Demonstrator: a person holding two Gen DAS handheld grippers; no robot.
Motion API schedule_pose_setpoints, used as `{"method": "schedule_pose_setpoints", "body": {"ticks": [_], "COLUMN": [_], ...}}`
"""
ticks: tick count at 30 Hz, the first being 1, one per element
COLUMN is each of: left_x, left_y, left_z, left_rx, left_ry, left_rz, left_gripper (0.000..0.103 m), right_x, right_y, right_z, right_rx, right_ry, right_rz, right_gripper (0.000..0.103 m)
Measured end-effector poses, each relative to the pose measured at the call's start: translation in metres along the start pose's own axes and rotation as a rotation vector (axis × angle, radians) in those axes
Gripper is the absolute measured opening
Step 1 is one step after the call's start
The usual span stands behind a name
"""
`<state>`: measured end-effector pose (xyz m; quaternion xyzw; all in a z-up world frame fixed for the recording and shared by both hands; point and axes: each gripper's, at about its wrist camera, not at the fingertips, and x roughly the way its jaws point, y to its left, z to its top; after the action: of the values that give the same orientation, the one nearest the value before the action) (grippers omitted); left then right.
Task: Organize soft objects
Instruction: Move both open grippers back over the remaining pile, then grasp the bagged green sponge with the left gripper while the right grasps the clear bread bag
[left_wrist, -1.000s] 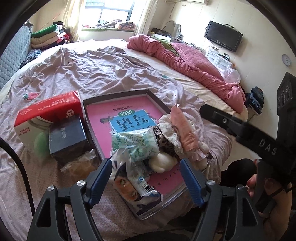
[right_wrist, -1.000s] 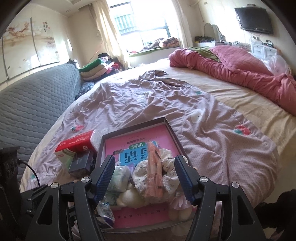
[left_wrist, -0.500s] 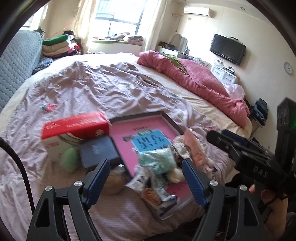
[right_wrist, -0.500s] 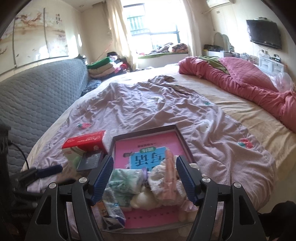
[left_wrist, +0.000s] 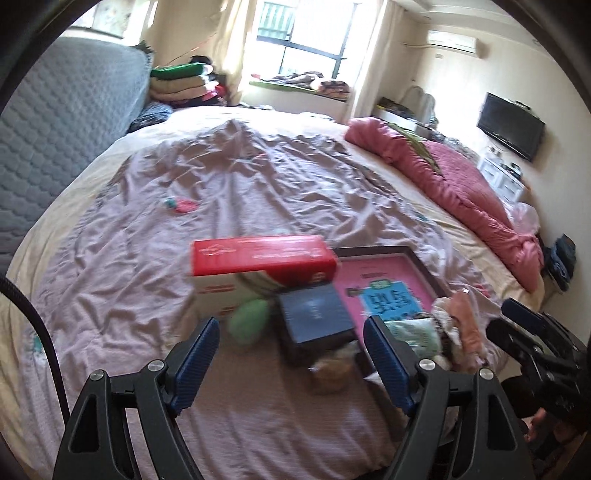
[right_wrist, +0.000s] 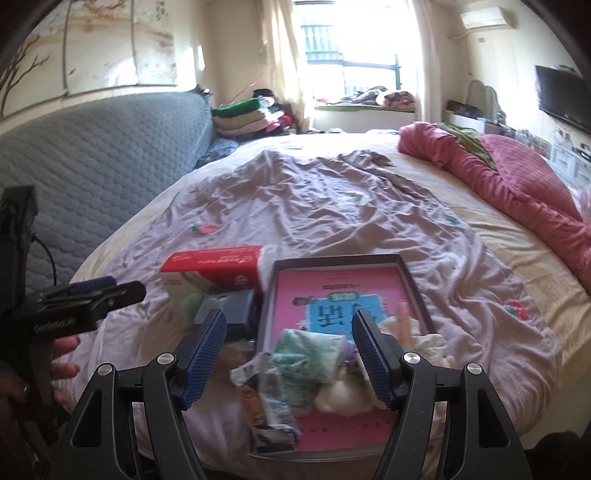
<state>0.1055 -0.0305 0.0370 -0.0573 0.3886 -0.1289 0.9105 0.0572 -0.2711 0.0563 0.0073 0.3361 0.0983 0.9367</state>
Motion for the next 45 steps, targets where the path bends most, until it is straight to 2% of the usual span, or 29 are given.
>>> {"method": "schedule_pose_setpoints", "body": {"ticks": [10, 16, 22, 30, 33, 40, 45], "left_x": [0.011, 0.031, 0.048, 0.082, 0.090, 0.108, 0.121], "left_y": [0.047, 0.067, 0.071, 0.066, 0.062, 0.058, 0.054], "left_z": [-0.009, -0.020, -0.029, -0.034, -0.034, -0.022, -0.021], "left_rx": [-0.042, -0.083, -0.070, -0.037, -0.022, -0.023, -0.008], "left_ry": [0.037, 0.102, 0.148, 0.201, 0.210, 0.206, 0.216], "left_rz": [0.091, 0.091, 0.085, 0.062, 0.057, 0.038, 0.037], "left_gripper": [0.080, 0.080, 0.080, 0.080, 0.080, 0.080, 0.079], "right_x": [0.037, 0.070, 0.107, 0.151, 0.160, 0.170, 0.181], "right_y": [0.085, 0.112, 0.114, 0.111, 0.107, 0.106, 0.104], "right_z": [-0.014, -0.033, -0.045, -0.054, -0.057, -0.060, -0.063], "right_rx": [-0.159, -0.234, -0.236, -0.295, -0.294, -0.349, -0.396], "right_ry": [0.090, 0.175, 0.254, 0.323, 0.332, 0.325, 0.337], "right_rz": [0.128, 0.126, 0.076, -0.045, -0.052, -0.093, -0.127], "right_gripper": [0.072, 0.072, 0.072, 0.072, 0.067, 0.065, 0.060]}}
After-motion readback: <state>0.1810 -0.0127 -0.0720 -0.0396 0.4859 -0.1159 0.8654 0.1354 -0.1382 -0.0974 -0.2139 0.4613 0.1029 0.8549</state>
